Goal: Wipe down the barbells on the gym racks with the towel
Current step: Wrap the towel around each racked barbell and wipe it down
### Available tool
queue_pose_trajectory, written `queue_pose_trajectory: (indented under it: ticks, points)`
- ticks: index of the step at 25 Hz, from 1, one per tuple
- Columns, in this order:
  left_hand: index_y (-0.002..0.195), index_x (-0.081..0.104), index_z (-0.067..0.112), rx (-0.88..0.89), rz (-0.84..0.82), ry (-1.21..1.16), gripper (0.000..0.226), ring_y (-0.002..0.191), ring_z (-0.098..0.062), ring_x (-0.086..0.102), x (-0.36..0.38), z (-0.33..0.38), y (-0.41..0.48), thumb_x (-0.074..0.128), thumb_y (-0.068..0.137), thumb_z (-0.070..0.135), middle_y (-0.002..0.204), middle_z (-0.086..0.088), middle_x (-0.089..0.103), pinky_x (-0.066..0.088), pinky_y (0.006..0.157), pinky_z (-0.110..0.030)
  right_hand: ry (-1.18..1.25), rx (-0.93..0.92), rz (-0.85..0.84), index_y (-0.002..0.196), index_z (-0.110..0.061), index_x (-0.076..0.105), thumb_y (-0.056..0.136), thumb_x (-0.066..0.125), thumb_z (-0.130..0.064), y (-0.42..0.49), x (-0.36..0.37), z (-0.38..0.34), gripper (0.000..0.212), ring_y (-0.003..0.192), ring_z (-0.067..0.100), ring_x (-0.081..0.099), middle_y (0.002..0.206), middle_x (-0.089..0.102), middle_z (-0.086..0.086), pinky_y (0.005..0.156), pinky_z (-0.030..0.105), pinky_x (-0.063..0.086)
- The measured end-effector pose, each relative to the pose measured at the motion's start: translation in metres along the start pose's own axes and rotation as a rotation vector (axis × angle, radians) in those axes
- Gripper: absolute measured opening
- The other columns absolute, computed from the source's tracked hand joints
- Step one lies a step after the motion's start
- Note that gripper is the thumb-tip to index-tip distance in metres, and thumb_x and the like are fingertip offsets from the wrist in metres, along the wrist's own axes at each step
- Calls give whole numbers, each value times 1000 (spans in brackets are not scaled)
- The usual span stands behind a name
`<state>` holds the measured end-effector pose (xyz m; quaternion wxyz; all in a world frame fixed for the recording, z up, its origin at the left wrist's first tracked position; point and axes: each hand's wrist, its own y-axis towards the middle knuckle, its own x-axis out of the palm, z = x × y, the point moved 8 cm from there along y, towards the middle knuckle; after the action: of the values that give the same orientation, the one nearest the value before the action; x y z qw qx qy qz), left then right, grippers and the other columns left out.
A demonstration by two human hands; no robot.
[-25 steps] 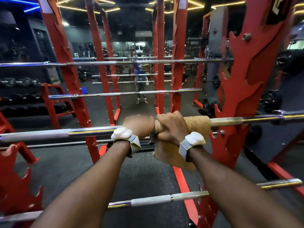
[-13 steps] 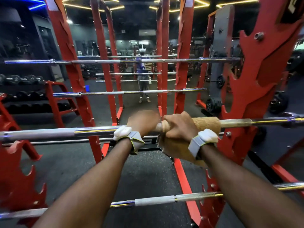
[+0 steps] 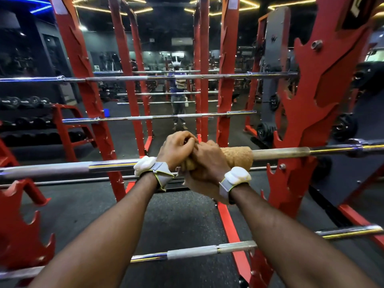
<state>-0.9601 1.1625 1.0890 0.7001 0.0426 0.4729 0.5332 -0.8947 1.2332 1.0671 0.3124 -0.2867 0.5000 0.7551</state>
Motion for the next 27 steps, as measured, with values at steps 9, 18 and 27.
queue_pose_trajectory:
  ticks: [9,18,27]
  points:
    - [91,68,21,84,-197,489,47,91,-33,66,74,58,-1,34,90,54,93,-6,71,47,69,-33,12,216,-48,82,-19,54,48,51,-47,-85,-13,139,44,65,30,56,71,56,1,61,37,33]
    - [88,68,12,64,-219,689,56,95,-38,66,82,68,0,28,99,50,100,-17,70,40,70,-36,220,262,-339,83,-28,49,61,59,-45,-65,0,137,30,84,28,63,75,59,-4,68,31,29]
    - [65,59,14,21,-190,719,60,83,-33,66,80,72,-6,24,98,51,83,-11,70,46,79,-37,-130,227,57,84,-20,50,49,72,-35,-83,-7,110,43,68,25,51,75,55,1,66,38,35]
